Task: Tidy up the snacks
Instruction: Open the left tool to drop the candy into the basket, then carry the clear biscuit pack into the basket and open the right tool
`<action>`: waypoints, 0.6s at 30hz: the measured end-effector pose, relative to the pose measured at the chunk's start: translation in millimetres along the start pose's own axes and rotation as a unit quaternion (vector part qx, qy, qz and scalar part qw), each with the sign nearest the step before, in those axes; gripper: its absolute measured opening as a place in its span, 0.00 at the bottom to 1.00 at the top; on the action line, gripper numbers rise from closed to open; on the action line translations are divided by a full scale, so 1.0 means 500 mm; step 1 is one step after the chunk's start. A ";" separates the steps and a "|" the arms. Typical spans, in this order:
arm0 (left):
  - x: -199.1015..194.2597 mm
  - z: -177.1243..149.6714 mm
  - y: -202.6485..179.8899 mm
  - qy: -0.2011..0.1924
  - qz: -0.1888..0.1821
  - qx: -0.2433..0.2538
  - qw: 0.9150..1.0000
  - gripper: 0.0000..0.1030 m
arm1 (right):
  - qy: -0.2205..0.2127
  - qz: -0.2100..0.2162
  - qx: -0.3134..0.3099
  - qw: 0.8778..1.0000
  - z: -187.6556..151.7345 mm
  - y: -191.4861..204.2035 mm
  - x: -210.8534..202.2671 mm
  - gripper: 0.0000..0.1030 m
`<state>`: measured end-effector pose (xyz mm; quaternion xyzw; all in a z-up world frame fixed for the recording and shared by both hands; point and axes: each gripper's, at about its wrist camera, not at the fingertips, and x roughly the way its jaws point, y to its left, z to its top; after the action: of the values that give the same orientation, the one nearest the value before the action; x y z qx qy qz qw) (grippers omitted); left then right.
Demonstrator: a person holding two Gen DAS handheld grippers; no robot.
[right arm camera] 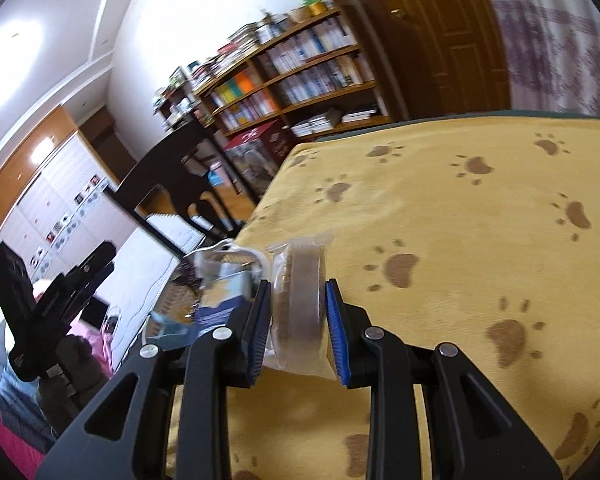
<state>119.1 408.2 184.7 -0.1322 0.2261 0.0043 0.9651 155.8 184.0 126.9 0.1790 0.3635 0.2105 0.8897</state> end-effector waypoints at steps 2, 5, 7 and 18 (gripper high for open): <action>-0.004 0.001 0.005 -0.003 0.002 -0.004 1.000 0.74 | 0.009 0.012 -0.015 1.000 -0.001 0.037 0.017 0.27; -0.008 0.005 0.013 -0.008 0.005 -0.008 1.000 0.74 | 0.019 0.024 -0.034 0.999 -0.002 0.082 0.040 0.27; -0.012 0.004 0.016 -0.010 0.005 -0.010 1.000 0.74 | 0.027 0.032 -0.047 0.998 -0.003 0.113 0.057 0.27; -0.027 0.015 0.032 -0.017 0.000 -0.023 1.000 0.74 | 0.071 0.058 -0.093 0.991 -0.016 0.242 0.149 0.28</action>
<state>109.2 426.1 193.0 -0.1548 0.2097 0.0116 0.9654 168.5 325.2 136.0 0.1005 0.3934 0.3065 0.8609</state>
